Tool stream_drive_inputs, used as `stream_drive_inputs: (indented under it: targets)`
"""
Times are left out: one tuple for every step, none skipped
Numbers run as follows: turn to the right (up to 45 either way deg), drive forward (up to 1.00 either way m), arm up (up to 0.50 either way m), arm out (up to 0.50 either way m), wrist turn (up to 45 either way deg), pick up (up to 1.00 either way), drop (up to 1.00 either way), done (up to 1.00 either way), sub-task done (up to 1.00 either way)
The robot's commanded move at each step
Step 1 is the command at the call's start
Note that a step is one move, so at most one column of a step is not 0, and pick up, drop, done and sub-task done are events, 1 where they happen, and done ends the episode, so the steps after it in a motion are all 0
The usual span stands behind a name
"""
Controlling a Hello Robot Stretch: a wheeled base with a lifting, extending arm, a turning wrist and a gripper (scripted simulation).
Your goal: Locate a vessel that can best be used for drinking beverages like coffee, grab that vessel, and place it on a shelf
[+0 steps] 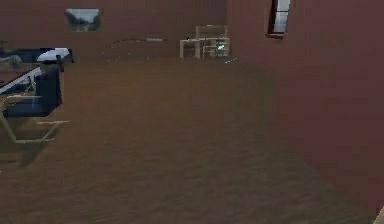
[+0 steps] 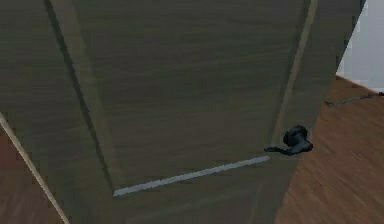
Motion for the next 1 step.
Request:
stream_drive_inputs:
  targets:
    - [0.0, 1.00, 0.00, 0.00, 0.0, 0.00, 0.00, 0.00, 0.00]
